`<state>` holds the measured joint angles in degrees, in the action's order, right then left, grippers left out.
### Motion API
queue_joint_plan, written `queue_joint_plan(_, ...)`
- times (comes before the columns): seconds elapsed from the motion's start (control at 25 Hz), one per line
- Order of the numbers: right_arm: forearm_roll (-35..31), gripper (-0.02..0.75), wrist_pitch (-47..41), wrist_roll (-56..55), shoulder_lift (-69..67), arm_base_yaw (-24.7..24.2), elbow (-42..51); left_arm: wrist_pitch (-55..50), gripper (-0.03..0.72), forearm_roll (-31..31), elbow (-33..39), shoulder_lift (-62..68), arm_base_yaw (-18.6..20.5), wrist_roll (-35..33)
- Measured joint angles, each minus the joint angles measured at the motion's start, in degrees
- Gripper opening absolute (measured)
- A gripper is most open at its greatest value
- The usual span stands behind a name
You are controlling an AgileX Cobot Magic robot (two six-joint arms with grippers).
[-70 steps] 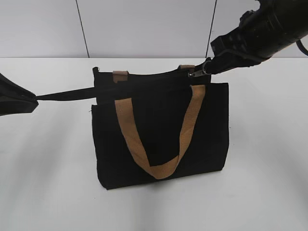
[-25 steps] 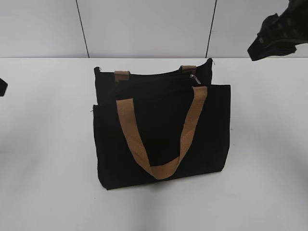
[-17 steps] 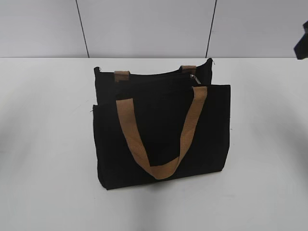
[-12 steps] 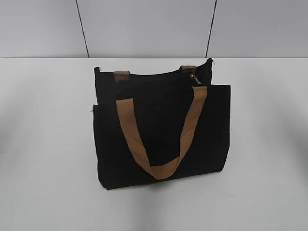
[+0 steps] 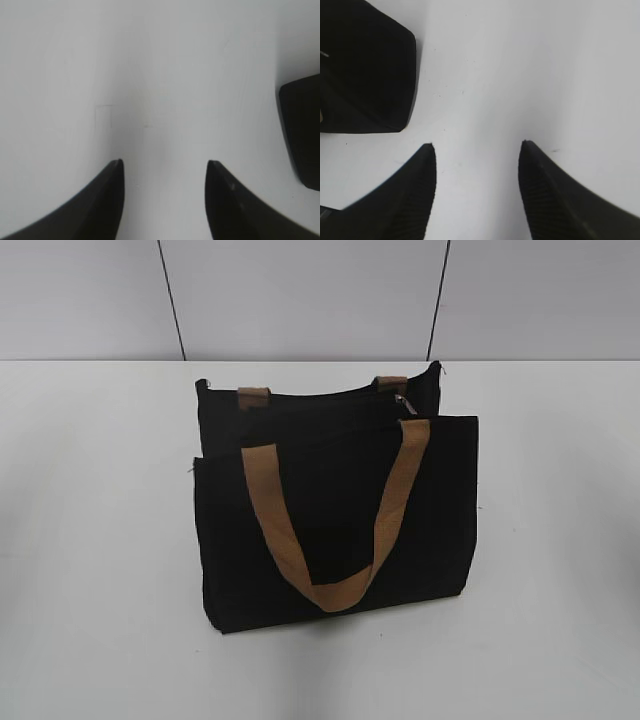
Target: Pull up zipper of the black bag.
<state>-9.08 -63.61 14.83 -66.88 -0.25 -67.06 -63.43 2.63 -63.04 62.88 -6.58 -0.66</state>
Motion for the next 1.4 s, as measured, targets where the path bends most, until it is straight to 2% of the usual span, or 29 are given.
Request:
queue_joint_plan(0.28,-0.8,0.412,-1.8,1.0,10.2,0.0,1.9,4.3,0.394,-0.1,16.4,-19.3,0.0,-0.1)
queue_joint_plan(0.52,-2.4,0.412,3.5,1.2,22.6,0.0,17.5,4.7,0.394,-2.2,25.7,-31.9,0.0,-0.1)
queue_joint_plan(0.68,-2.5,0.412,4.1,1.2,29.3,0.0,27.0,5.0,0.394,-5.0,29.0,-39.1,0.0,-0.1)
queue_joint_plan(0.92,-2.5,0.412,4.5,1.2,39.8,0.0,36.7,3.4,0.394,-5.4,32.2,-48.5,0.0,-0.4)
queue_joint_plan(1.4,-2.7,0.412,1.0,1.1,54.2,0.0,39.0,2.6,0.394,-5.3,32.7,-63.3,0.0,-1.1)
